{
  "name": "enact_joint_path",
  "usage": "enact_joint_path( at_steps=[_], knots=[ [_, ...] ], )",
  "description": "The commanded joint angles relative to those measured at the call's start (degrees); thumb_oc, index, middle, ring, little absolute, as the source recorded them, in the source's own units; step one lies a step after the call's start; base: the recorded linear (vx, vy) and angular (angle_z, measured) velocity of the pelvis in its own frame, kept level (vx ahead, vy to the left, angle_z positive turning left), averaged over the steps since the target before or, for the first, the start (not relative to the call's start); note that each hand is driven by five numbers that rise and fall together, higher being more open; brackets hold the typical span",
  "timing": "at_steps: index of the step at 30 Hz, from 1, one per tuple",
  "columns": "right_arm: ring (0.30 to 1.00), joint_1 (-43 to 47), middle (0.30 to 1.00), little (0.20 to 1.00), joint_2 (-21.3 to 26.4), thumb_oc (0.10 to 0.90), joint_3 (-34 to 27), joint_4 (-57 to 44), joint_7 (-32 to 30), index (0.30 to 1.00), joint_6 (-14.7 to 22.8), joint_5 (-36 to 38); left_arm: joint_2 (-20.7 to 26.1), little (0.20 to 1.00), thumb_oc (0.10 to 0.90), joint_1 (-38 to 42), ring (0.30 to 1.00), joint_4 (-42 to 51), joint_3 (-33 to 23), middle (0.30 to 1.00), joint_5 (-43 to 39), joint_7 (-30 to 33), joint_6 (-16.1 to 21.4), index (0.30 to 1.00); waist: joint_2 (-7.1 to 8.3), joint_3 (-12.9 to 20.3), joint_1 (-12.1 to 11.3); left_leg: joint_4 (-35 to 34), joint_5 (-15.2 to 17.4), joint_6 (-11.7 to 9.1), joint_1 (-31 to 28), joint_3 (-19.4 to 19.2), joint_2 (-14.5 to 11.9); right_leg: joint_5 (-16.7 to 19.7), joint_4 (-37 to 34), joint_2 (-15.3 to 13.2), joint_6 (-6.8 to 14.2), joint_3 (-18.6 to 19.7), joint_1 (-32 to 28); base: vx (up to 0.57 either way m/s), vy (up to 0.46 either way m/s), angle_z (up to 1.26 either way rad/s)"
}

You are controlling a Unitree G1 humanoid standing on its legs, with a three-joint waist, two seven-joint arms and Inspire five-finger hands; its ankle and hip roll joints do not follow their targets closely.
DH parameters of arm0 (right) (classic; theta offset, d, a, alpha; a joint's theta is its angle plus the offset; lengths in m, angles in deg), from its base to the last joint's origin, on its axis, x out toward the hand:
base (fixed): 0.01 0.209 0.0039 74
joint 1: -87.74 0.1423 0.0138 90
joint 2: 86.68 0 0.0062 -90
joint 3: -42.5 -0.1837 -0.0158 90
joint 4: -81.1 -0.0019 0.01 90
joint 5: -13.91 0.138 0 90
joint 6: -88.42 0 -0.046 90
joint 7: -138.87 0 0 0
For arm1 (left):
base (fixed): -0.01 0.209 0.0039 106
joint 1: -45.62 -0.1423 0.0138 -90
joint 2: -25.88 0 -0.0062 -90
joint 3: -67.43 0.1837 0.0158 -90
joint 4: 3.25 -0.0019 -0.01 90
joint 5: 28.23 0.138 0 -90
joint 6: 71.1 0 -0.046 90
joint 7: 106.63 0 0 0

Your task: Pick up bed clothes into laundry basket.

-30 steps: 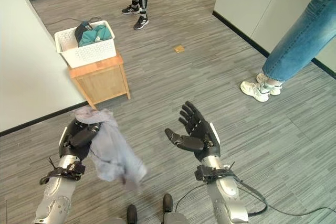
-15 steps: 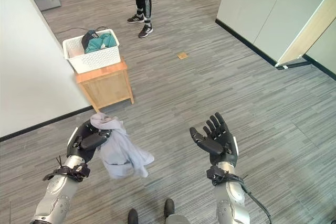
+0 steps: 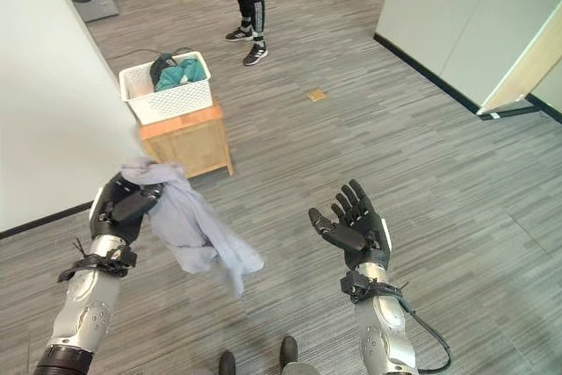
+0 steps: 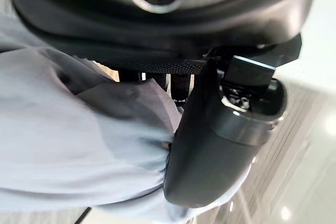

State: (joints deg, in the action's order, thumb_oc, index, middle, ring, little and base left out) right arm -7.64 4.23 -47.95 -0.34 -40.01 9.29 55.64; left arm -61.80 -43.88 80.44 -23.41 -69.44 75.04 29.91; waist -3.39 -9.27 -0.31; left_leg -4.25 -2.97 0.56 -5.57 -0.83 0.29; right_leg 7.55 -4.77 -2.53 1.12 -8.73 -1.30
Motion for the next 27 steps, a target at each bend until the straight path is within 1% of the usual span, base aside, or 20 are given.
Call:
enact_joint_path(
  at_steps=[1,4,6,9,11,12,13,14,16,17,18,19,20,21,22,23,24,25,26,27],
  knots=[
    [0.9,4.4,0.9,0.9,-0.4,0.8,0.4,-5.7,3.0,0.9,4.7,0.5,4.4,0.3,0.4,6.3,0.3,5.4,-1.2,0.3,-0.6,-1.7,8.2,0.3,2.83,3.5,-0.7,6.5,8.0,-0.8,3.2,3.2,1.3,-8.6,19.6,-13.0,9.8,2.1,3.2,-0.01,0.187,0.12],
    [0.9,3.2,0.9,0.9,-1.5,0.8,1.9,-6.8,3.8,0.9,4.6,2.1,4.1,0.3,0.4,8.1,0.3,4.9,2.1,0.3,-1.3,-2.1,7.5,0.3,1.55,0.0,1.7,7.0,8.5,1.3,1.1,3.9,2.1,1.9,37.5,-12.8,10.0,8.3,12.3,-0.01,0.212,0.17],
    [0.9,2.1,0.9,0.9,-1.8,0.8,2.3,-6.6,4.1,0.9,4.5,1.9,3.7,0.3,0.4,9.6,0.3,4.3,4.7,0.3,-2.0,-3.5,6.6,0.3,0.19,-1.5,4.1,6.0,8.5,1.4,-0.8,4.9,0.7,-0.4,42.6,-9.3,9.4,12.2,18.2,0.13,0.086,0.24],
    [0.9,1.2,0.9,0.9,-1.4,0.8,1.2,-5.3,3.7,0.9,4.3,3.0,4.3,0.3,0.4,9.9,0.3,4.6,6.3,0.3,-2.6,-5.2,5.8,0.3,0.92,-0.9,5.6,3.2,10.4,0.2,-4.3,4.9,0.2,-1.7,34.3,-12.1,9.4,11.6,21.6,0.34,-0.091,0.12],
    [0.9,1.3,0.9,0.9,-0.5,0.8,-0.6,-4.6,3.2,0.9,4.5,2.8,4.8,0.3,0.4,9.8,0.3,5.2,6.9,0.3,-3.4,-6.2,5.4,0.3,1.85,-0.6,6.8,1.7,12.0,-1.0,-6.4,5.6,0.3,-1.4,23.7,-13.1,10.3,11.5,21.9,0.45,-0.188,0.0],
    [0.9,1.7,0.9,0.9,0.2,0.8,-1.3,-4.4,2.7,0.9,4.7,2.6,5.1,0.3,0.4,10.1,0.3,5.2,7.1,0.3,-3.7,-6.5,5.4,0.3,2.31,-0.6,7.7,1.0,13.1,-1.5,-8.0,6.3,0.2,-1.1,16.5,-12.9,11.1,10.9,22.1,0.35,-0.143,-0.16],
    [0.9,1.8,0.9,0.9,0.2,0.8,-1.3,-4.3,2.7,0.9,4.7,2.6,5.1,0.3,0.4,10.2,0.3,5.1,7.1,0.3,-3.7,-6.5,5.4,0.3,1.73,-1.0,7.9,0.9,13.4,-1.5,-8.5,6.5,-0.4,-0.8,15.3,-12.5,11.1,10.1,20.8,0.46,-0.184,-0.13],
    [0.9,2.4,0.9,0.9,0.5,0.8,-2.1,-4.0,2.0,0.9,4.8,2.5,5.4,0.3,0.4,10.1,0.3,4.8,7.0,0.3,-4.1,-6.9,5.5,0.3,2.46,-0.7,8.6,0.6,15.4,-2.6,-10.9,6.7,-1.3,0.0,9.6,-12.5,12.4,8.8,21.1,0.46,-0.21,-0.02],
    [0.9,2.9,0.9,0.9,0.8,0.8,-2.2,-4.3,1.9,0.9,4.7,2.0,5.3,0.3,0.4,9.3,0.3,4.2,6.0,0.3,-4.2,-7.1,5.6,0.3,2.86,0.4,8.7,1.3,17.6,-3.7,-13.2,5.7,-2.9,1.6,6.7,-12.3,12.8,2.9,20.0,0.52,-0.292,0.1],
    [0.9,3.0,0.9,0.9,1.0,0.8,-1.7,-4.2,2.6,0.9,4.6,2.5,5.0,0.3,0.4,9.1,0.3,3.9,5.7,0.3,-4.3,-7.1,5.5,0.3,3.08,1.3,8.8,3.0,18.3,-4.4,-13.3,5.9,-3.7,1.5,7.1,-12.2,12.3,2.5,18.7,0.41,-0.311,0.1],
    [0.9,3.1,0.9,0.9,1.2,0.8,-1.3,-3.3,2.9,0.9,4.6,2.6,4.5,0.3,0.4,8.9,0.3,3.7,5.5,0.3,-4.9,-7.4,5.5,0.3,3.5,2.1,9.3,5.7,17.3,-5.0,-12.8,6.6,-4.4,1.8,8.2,-11.8,11.4,3.1,18.2,0.3,-0.224,0.23],
    [0.9,3.1,0.9,0.9,1.2,0.8,-1.3,-3.3,2.9,0.9,4.6,2.7,4.5,0.3,0.4,8.9,0.3,3.7,5.5,0.3,-4.9,-7.4,5.5,0.3,2.9,2.1,9.2,6.1,18.0,-5.0,-12.9,6.4,-5.0,1.3,8.3,-11.2,11.6,2.9,18.0,0.35,-0.282,0.33],
    [0.9,3.2,0.9,0.9,1.7,0.8,-0.4,-2.6,3.4,0.9,4.5,2.7,3.6,0.3,0.4,8.8,0.3,3.1,5.7,0.3,-5.5,-7.6,5.5,0.3,2.91,2.8,9.6,14.1,9.8,-7.0,-10.5,7.4,-6.6,0.1,10.1,-8.8,9.1,3.6,16.5,0.26,-0.157,0.31],
    [0.9,3.1,0.9,0.9,1.8,0.8,-0.3,-2.6,3.4,0.9,4.5,2.7,3.6,0.3,0.4,8.7,0.3,3.0,5.7,0.3,-5.5,-7.6,5.5,0.3,2.37,2.7,9.5,14.5,10.5,-6.9,-10.6,7.3,-7.1,-0.4,10.3,-8.3,9.2,3.5,16.3,0.46,-0.446,0.17],
    [0.9,4.0,0.9,0.9,2.5,0.8,0.7,-2.3,4.1,0.9,5.0,5.1,3.1,0.3,0.4,8.7,0.3,2.0,4.6,0.3,-5.9,-6.6,5.7,0.3,3.89,3.0,9.2,31.3,-3.0,-8.3,-3.8,8.4,-6.9,-2.0,10.5,-8.1,5.7,2.6,13.1,0.4,-0.415,0.03],
    [0.9,4.3,0.9,0.9,2.9,0.8,0.8,-2.6,4.1,0.9,5.0,6.3,3.0,0.3,0.4,8.9,0.3,2.4,4.7,0.3,-6.2,-6.6,5.5,0.3,4.53,2.1,8.2,38.8,-5.5,-8.3,0.4,7.2,-7.4,-3.7,9.9,-7.6,4.0,2.3,10.5,0.39,-0.416,-0.07],
    [0.9,4.3,0.9,0.9,2.9,0.8,0.8,-2.6,4.1,0.9,5.0,6.3,3.0,0.3,0.4,8.9,0.3,2.4,4.7,0.3,-6.2,-6.6,5.5,0.3,4.28,2.1,8.3,39.1,-5.1,-8.3,0.5,7.3,-7.7,-4.0,9.9,-7.4,4.2,2.2,10.4,0.42,-0.439,-0.03],
    [0.9,4.0,0.9,0.9,3.5,0.8,0.5,-3.4,3.9,0.9,5.7,6.9,3.3,0.3,0.4,9.0,0.3,2.9,4.1,0.3,-6.2,-5.9,5.7,0.3,6.43,0.8,6.6,47.7,-4.7,-7.6,5.6,4.6,-7.5,-6.5,8.8,-7.3,2.0,2.4,6.3,0.43,-0.387,0.09],
    [0.9,4.3,0.9,0.9,4.1,0.8,0.0,-3.4,3.0,0.9,5.8,6.6,3.5,0.3,0.4,9.6,0.3,3.5,3.9,0.3,-6.5,-5.6,5.8,0.3,5.99,-0.4,5.3,48.1,-3.3,-7.6,9.3,2.8,-8.4,-7.7,8.1,-6.5,2.0,2.2,3.8,0.53,-0.454,0.15],
    [0.9,4.5,0.9,0.9,4.3,0.8,-0.4,-3.4,2.1,0.9,6.0,6.4,3.5,0.3,0.4,9.9,0.3,3.6,4.1,0.3,-6.6,-5.3,5.9,0.3,6.46,-0.5,4.7,46.5,-3.8,-7.7,12.2,1.2,-8.1,-8.1,7.3,-6.9,2.1,2.0,2.2,0.41,-0.21,0.08]
  ],
)
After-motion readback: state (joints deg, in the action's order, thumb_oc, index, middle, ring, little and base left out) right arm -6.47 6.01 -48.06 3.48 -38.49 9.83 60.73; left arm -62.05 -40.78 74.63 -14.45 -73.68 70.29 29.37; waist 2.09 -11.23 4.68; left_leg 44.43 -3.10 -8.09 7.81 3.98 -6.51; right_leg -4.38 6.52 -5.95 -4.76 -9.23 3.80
